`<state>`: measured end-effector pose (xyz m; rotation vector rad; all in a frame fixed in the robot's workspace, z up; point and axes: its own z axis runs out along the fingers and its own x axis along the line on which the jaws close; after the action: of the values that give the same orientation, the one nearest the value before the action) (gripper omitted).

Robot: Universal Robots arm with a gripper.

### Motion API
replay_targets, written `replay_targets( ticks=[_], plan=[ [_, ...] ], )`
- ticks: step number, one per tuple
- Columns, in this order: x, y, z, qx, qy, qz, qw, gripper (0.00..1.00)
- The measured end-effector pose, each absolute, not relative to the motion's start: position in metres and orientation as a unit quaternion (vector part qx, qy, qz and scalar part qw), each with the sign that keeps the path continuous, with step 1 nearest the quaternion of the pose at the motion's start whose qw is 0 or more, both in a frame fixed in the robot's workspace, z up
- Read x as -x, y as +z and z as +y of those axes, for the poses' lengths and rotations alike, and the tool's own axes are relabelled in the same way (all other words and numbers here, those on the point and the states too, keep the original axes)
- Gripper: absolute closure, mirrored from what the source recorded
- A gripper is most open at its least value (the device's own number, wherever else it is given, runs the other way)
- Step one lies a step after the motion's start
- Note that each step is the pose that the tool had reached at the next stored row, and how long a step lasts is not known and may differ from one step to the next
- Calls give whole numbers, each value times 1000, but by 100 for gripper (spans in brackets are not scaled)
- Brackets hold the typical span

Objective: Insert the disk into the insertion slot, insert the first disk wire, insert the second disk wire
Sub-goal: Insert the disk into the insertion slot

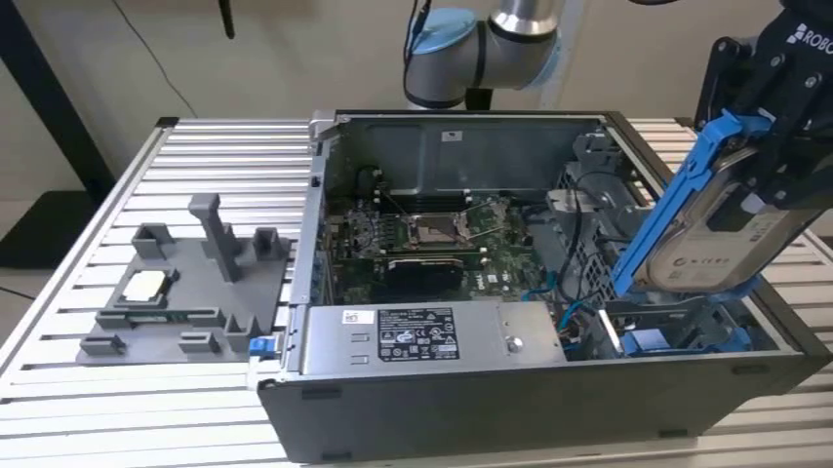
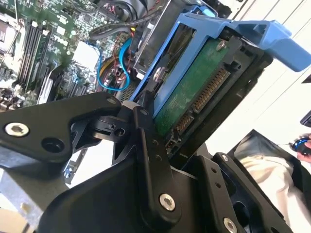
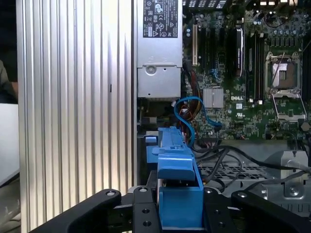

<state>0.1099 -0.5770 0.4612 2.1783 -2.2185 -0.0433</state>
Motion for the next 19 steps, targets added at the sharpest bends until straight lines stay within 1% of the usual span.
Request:
replay_targets(
  ticks=[19],
  plan=[
    [-110,454,-577,-700,-14,-713,16,67]
  ],
)
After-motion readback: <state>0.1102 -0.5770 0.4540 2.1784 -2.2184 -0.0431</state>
